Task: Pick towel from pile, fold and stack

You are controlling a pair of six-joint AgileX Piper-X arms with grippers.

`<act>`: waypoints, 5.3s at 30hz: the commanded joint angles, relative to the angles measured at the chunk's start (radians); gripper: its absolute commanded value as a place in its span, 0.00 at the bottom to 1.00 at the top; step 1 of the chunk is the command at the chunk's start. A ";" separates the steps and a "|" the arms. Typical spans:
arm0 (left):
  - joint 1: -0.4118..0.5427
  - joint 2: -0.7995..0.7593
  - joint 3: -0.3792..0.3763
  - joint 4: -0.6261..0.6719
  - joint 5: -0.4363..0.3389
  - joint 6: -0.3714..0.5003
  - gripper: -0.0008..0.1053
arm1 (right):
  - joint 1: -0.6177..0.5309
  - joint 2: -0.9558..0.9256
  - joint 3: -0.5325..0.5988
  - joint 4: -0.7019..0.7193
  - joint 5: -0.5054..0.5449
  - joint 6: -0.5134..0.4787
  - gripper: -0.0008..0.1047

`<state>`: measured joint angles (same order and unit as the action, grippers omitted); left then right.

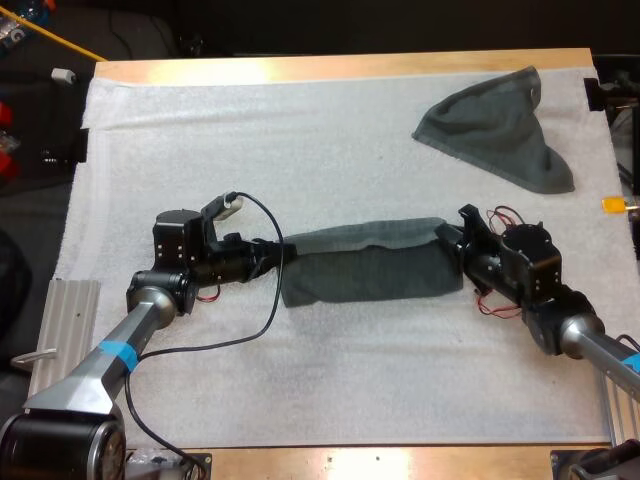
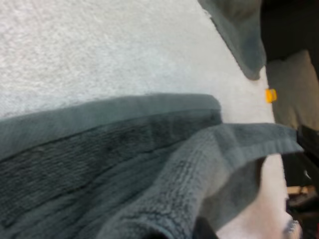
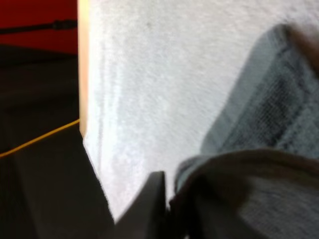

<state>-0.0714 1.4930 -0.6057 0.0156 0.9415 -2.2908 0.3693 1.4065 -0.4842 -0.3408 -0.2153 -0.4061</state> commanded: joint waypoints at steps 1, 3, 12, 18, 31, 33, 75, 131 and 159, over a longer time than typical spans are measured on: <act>0.000 -0.001 -0.007 -0.025 0.029 0.002 0.18 | -0.006 -0.001 -0.013 -0.052 -0.013 -0.020 0.36; 0.000 -0.001 -0.013 -0.026 0.041 -0.003 0.29 | -0.006 -0.001 -0.013 -0.114 -0.013 -0.026 0.50; 0.000 -0.025 -0.094 -0.016 0.133 -0.016 0.49 | -0.006 -0.038 -0.020 -0.303 -0.114 -0.228 0.58; 0.000 -0.170 -0.103 -0.008 0.086 -0.016 0.49 | -0.006 -0.137 -0.045 -0.088 -0.127 -0.381 0.58; -0.002 -0.459 -0.109 0.276 -0.077 0.086 0.49 | -0.006 -0.318 -0.290 0.689 -0.030 -0.781 0.58; -0.002 -0.488 -0.113 0.348 -0.109 0.136 0.49 | -0.006 -0.319 -0.331 0.787 -0.005 -0.824 0.58; -0.170 -0.688 -0.148 0.960 -0.370 0.397 0.49 | -0.256 0.114 -0.497 1.114 -0.261 -1.191 0.58; -0.170 -0.688 -0.148 0.989 -0.362 0.415 0.49 | -0.009 0.095 -0.624 1.370 0.309 -1.227 0.01; -0.170 -0.688 -0.148 1.012 -0.331 0.418 0.49 | 0.230 0.321 -0.623 0.994 -0.034 -0.731 0.36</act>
<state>-0.2368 0.8122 -0.7468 1.0231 0.6040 -1.8746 0.6000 1.7314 -1.1000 0.6612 -0.2373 -1.1400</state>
